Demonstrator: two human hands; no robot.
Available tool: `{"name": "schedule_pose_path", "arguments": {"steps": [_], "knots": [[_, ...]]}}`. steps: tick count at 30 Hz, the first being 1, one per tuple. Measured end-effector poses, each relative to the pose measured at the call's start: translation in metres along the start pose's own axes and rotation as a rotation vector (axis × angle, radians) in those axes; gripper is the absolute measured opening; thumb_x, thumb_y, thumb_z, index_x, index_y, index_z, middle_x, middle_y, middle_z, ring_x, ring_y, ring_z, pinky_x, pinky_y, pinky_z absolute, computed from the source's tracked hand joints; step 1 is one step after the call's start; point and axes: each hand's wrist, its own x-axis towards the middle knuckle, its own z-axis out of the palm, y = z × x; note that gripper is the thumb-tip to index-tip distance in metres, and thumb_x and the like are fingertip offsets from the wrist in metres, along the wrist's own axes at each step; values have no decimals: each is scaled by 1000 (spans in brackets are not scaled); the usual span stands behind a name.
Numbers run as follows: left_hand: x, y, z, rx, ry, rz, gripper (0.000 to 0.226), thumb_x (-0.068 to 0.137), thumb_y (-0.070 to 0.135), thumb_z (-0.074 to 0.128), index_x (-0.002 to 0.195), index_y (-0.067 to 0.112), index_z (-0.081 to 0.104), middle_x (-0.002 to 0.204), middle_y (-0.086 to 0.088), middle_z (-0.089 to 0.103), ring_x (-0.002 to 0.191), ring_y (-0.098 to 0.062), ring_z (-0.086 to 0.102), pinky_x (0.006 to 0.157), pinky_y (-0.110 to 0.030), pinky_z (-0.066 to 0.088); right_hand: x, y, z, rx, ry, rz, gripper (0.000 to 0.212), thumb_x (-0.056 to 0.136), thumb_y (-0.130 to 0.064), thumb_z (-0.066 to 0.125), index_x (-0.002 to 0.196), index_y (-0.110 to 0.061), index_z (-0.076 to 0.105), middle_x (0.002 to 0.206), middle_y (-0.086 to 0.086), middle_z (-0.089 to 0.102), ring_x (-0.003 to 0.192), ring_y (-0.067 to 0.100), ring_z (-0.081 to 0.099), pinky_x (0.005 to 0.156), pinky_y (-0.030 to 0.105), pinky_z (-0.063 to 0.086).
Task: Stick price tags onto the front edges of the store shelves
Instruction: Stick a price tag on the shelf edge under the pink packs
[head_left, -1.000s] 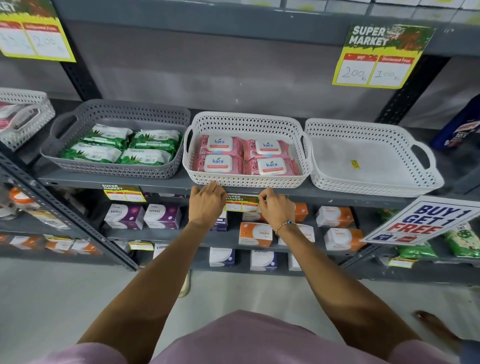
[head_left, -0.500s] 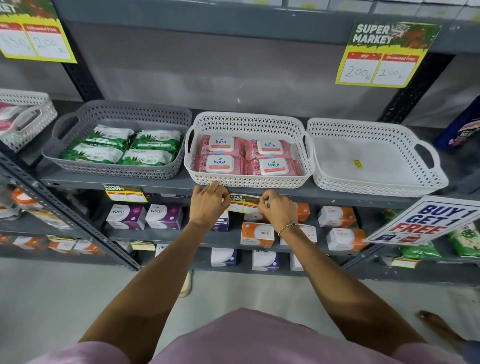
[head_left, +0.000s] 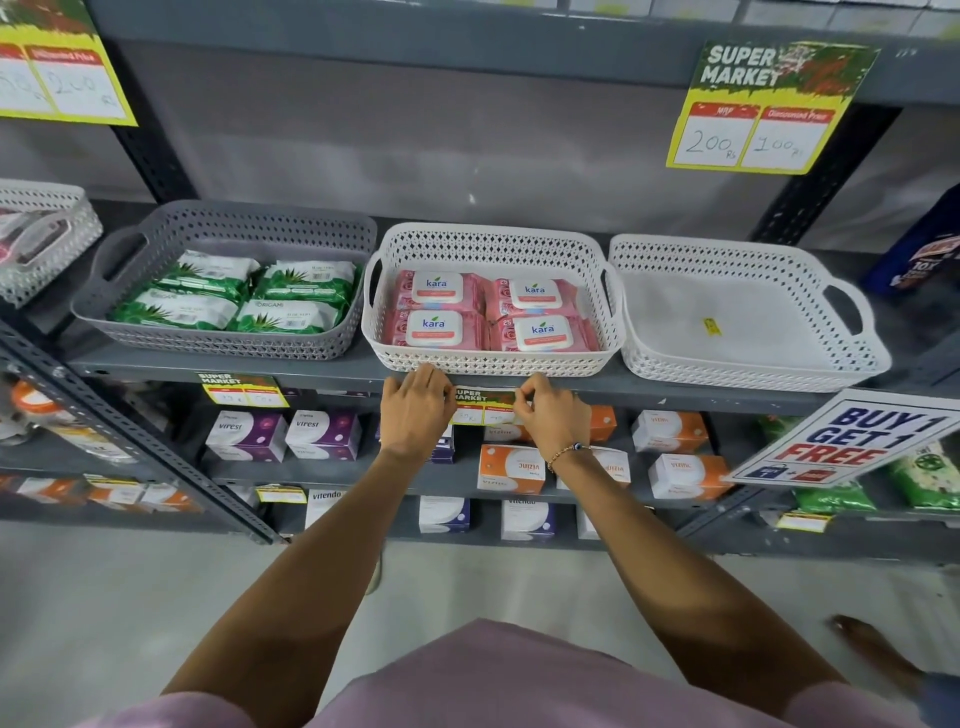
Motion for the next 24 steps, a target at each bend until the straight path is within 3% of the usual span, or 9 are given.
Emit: {"name": "schedule_pose_path", "arguments": {"steps": [7,10,12,16,21,24], "knots": [[0,9,-2,12,-63,-90,20,81,12,62,63,6,55,62,-9,58,44,-28,54,55,-33,39,-6,7,-1,94,-15,112,41,92,-49,46,85,-11,58,75,13,69,72,30,64,52,28,38],[-3,9,-4,28,-34,-131,30,79,16,68,56,6,53,54,-10,59,38,-28,54,51,-31,41,-14,9,2,111,-79,109,51,90,-58,41,76,-13,63,70,9,69,69,27,63,47,24,32],[-4,8,-4,-7,-66,-101,35,86,28,63,61,5,55,60,-11,62,44,-30,59,55,-33,42,-15,4,6,103,-121,71,55,90,-60,40,67,-15,61,67,10,67,68,27,63,44,23,26],[3,15,-3,17,-168,-15,47,92,49,46,75,6,57,74,-10,66,62,-33,64,54,-31,36,-8,-13,9,19,-148,-2,60,92,-57,37,74,-9,67,78,16,69,75,34,64,55,32,41],[17,16,-2,100,-254,35,47,91,53,44,85,8,59,87,-9,69,77,-34,67,57,-32,40,4,-21,7,-66,-149,-12,61,94,-55,33,81,-5,66,86,18,69,80,37,64,61,36,45],[18,12,-4,102,-261,20,48,89,54,46,83,8,60,84,-10,70,75,-34,67,56,-31,38,7,-22,7,-83,-157,-9,57,95,-51,37,79,-4,65,85,18,69,79,37,64,59,34,43]]}}
